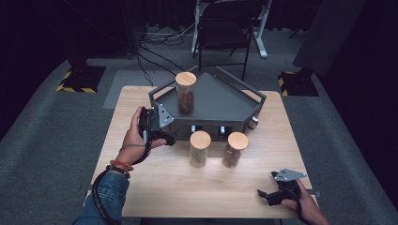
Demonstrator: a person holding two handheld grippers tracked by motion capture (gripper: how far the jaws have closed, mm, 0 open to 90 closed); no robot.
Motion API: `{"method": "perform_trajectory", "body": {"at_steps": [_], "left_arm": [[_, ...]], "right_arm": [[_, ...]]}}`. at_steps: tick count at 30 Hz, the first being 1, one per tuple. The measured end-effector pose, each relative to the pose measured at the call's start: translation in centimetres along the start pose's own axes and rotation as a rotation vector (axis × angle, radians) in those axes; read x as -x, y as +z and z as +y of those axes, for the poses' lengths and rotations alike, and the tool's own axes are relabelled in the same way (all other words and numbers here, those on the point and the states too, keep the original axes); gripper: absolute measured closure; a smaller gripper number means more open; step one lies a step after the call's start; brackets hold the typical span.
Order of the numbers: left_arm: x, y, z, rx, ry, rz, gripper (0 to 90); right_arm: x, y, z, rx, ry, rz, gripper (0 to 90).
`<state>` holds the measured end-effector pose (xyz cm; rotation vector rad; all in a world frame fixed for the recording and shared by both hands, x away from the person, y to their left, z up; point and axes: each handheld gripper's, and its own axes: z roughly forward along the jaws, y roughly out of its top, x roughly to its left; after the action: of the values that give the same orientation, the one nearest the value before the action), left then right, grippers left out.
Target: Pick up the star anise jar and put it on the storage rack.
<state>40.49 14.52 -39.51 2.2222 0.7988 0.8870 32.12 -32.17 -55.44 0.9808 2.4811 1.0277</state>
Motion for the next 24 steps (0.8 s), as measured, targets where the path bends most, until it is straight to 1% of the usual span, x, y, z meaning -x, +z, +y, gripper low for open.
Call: {"method": "perform_trajectory", "body": {"at_steps": [1, 6, 9, 15, 17, 21, 24], "left_arm": [[0.1, 0.0, -0.2, -0.005, 0.006, 0.001, 2.7], [0.5, 0.2, -1.4, -0.021, 0.004, -0.011, 2.7], [0.8, 0.2, -2.1, -0.021, -0.002, -0.016, 2.7], [1.3, 0.3, -3.4, -0.043, 0.005, -0.022, 2.9], [1.5, 0.2, -3.9, -0.046, 0.0, -0.026, 2.9], [1.9, 0.2, -5.0, -0.052, -0.012, -0.033, 2.9], [2.3, 0.2, -6.0, -0.069, -0.005, -0.031, 2.8]], "right_arm": [[0.0, 0.0, 0.0, 0.0, 0.0, 0.0, 0.1], [0.0, 0.0, 0.0, 0.0, 0.0, 0.0, 0.1], [0.0, 0.0, 0.0, 0.0, 0.0, 0.0, 0.1], [0.0, 0.0, 0.0, 0.0, 0.0, 0.0, 0.1], [0.0, 0.0, 0.0, 0.0, 0.0, 0.0, 0.1], [0.0, 0.0, 0.0, 0.0, 0.0, 0.0, 0.1], [0.0, 0.0, 0.0, 0.0, 0.0, 0.0, 0.1]]}}
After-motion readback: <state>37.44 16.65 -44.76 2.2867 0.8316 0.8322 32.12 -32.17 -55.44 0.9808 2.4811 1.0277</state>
